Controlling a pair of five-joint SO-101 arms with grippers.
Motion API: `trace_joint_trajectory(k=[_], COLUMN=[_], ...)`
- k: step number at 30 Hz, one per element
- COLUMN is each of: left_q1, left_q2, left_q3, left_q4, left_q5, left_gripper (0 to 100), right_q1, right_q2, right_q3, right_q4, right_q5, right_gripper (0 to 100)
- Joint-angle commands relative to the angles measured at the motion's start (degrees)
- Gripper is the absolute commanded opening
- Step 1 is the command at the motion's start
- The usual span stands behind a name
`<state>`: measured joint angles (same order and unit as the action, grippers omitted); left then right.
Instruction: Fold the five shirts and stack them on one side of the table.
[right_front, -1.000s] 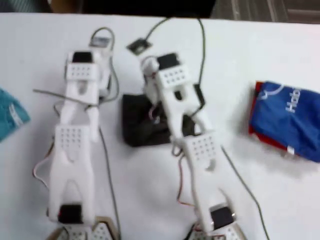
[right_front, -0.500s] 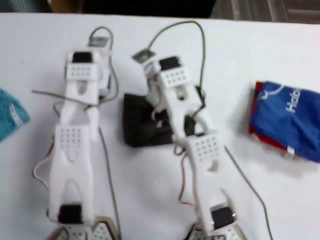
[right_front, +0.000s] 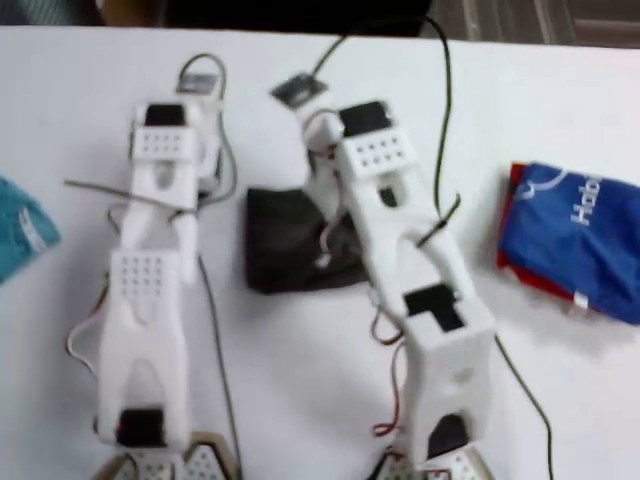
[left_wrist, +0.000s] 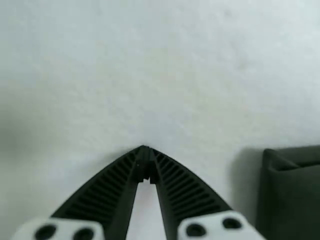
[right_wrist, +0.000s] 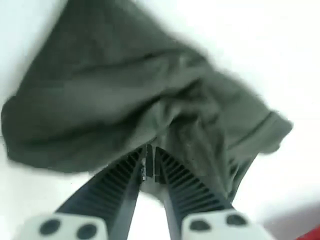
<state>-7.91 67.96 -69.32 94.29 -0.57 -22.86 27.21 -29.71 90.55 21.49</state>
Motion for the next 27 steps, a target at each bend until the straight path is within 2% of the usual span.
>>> trace_joint_trajectory(k=[1, 4, 8, 17, 21, 27], left_q1=[-2.1, -2.1, -2.1, -2.0, -2.0, -2.0], left_q2=[-0.1, -0.1, 0.0, 0.0, 0.0, 0.0], left_q3=[-0.1, -0.1, -0.1, -0.1, -0.1, -0.1], left_q4=[-2.2, -2.2, -2.2, -2.2, -2.2, -2.2], left_q5=[0.4, 0.4, 0.4, 0.4, 0.4, 0.4], left_gripper=[3, 3, 3, 3, 3, 3], right_q1=[0.1, -0.4, -0.7, 1.9, 3.2, 5.2], right_q2=[2.7, 8.3, 13.9, 17.5, 17.5, 15.8], right_q3=[-2.0, -2.5, -7.6, -15.7, -16.3, -12.0], right_q4=[-9.7, -15.3, -15.6, -0.1, 5.8, 7.5], right_q5=[0.2, 0.2, 0.3, 0.6, 5.8, 8.1], right_gripper=[2.1, 2.1, 2.1, 2.1, 2.1, 2.1])
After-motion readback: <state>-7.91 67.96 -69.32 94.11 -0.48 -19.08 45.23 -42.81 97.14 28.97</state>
